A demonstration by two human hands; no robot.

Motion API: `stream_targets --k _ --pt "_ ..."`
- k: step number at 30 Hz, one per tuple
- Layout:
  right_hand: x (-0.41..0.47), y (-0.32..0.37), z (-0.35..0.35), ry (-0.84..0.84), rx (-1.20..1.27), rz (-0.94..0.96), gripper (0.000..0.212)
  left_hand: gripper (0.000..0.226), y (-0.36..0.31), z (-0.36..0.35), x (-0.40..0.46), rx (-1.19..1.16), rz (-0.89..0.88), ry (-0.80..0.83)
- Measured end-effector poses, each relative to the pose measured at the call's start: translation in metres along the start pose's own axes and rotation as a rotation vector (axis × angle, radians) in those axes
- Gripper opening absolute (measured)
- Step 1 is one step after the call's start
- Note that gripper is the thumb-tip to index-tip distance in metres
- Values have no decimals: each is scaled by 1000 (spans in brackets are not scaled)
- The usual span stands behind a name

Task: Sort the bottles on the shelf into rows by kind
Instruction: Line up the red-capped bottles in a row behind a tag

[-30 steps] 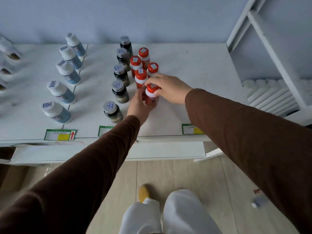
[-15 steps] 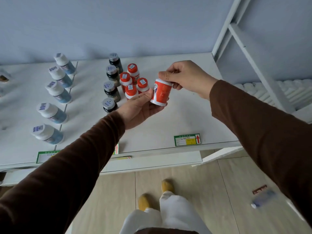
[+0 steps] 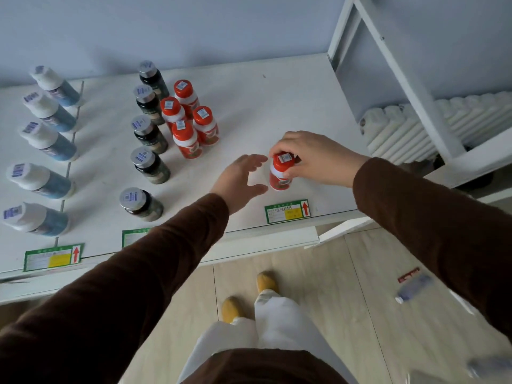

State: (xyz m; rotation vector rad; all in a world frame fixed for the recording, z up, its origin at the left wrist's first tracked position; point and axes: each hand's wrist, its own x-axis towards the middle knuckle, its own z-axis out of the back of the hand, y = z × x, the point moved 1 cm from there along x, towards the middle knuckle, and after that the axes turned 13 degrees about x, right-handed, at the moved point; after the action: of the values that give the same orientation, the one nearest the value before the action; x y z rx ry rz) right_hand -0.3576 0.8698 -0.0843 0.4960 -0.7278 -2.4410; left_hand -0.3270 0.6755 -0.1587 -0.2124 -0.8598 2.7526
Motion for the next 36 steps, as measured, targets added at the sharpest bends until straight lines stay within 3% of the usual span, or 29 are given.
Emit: stream_targets --k 8,15,20,23,26,29,32,36 --pt "6 -1 0 105 -28 -13 46 44 17 11 -6 81 94 -159" --pt "89 55 18 -116 -32 161 41 47 38 29 -13 48 260 -313" --pt "155 66 8 36 -187 210 60 58 34 26 -4 12 368 -377" --pt "179 62 1 156 -247 269 55 62 32 19 5 0 463 -413" --pt "190 54 0 163 -304 371 46 64 29 10 15 -30 576 -451" --pt "192 42 10 144 -225 370 38 62 22 4 25 -125 642 -533" --pt "189 29 26 169 -86 265 38 45 16 3 35 -323 641 -622" --pt "178 18 38 122 128 121 41 38 18 7 45 -679 566 -540"
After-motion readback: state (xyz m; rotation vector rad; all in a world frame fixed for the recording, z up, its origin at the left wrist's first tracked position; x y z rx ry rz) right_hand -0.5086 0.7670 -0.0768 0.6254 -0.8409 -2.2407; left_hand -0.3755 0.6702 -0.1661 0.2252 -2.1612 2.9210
